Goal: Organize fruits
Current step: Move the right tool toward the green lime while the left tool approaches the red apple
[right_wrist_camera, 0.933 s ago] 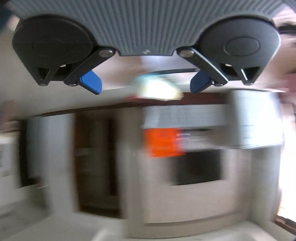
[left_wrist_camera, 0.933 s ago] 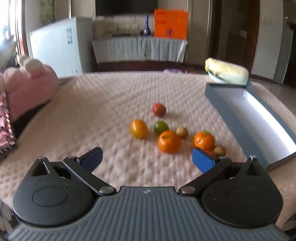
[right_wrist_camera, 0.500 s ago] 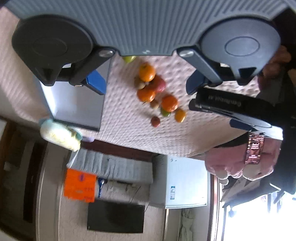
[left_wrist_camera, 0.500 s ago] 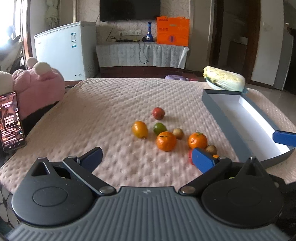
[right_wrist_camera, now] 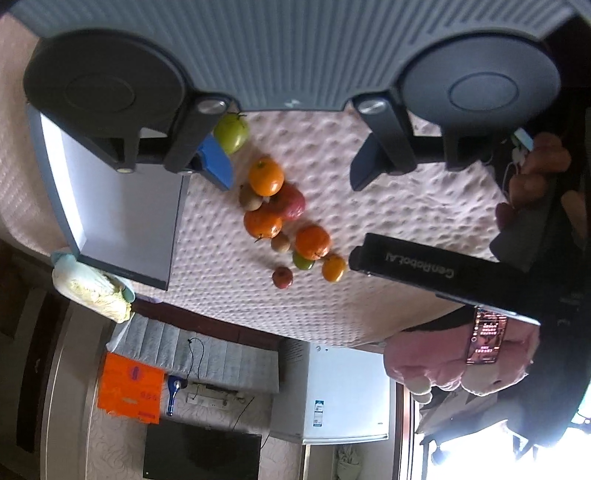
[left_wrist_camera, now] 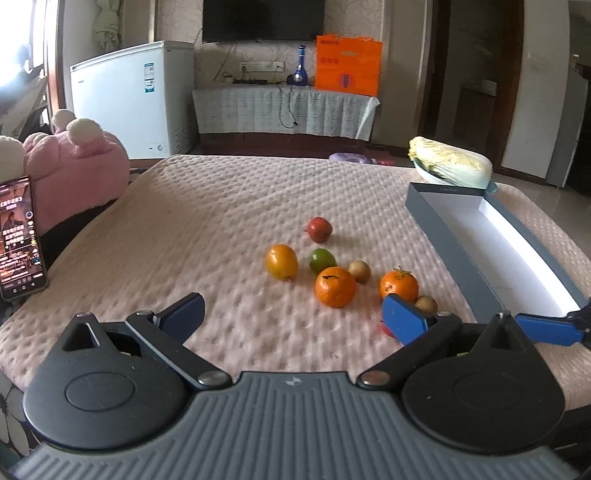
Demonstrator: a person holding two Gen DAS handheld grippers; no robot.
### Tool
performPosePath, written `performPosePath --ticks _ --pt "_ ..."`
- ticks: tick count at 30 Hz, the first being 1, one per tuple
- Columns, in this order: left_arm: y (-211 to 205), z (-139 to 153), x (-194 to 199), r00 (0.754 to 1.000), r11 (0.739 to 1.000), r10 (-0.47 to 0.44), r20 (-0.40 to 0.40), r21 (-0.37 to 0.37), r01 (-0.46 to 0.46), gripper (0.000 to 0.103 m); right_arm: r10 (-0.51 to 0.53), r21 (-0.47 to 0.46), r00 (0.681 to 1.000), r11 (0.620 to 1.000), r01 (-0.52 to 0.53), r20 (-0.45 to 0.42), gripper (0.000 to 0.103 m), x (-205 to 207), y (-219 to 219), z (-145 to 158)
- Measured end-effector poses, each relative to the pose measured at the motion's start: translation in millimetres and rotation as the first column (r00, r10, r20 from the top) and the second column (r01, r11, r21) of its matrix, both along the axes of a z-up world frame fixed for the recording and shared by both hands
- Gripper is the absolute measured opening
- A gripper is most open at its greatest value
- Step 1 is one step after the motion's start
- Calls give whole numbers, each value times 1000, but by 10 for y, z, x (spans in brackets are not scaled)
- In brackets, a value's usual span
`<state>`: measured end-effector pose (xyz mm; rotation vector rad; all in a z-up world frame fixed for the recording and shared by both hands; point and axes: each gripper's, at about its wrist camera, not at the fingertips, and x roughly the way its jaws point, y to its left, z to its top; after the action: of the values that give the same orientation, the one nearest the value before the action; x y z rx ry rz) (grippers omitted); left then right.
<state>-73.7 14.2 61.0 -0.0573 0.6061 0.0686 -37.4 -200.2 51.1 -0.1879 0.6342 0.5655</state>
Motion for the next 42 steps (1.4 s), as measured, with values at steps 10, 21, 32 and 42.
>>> performPosePath --ticks 10,21,32,42 --pt "-21 -11 -53 998 998 -67 3 18 67 103 -42 -14 999 999 41 -21 64 64 -96 -103" --pt "92 -61 -56 998 998 -60 -21 19 61 103 -73 -29 993 997 70 -93 55 324 -144 -321" --pt "-96 -110 -14 990 990 -139 -29 32 140 102 -111 -144 993 984 105 -28 50 434 -49 -469" --pt "-290 -192 122 980 981 -190 -58 33 192 82 -65 -109 998 992 62 -26 50 463 -41 -438"
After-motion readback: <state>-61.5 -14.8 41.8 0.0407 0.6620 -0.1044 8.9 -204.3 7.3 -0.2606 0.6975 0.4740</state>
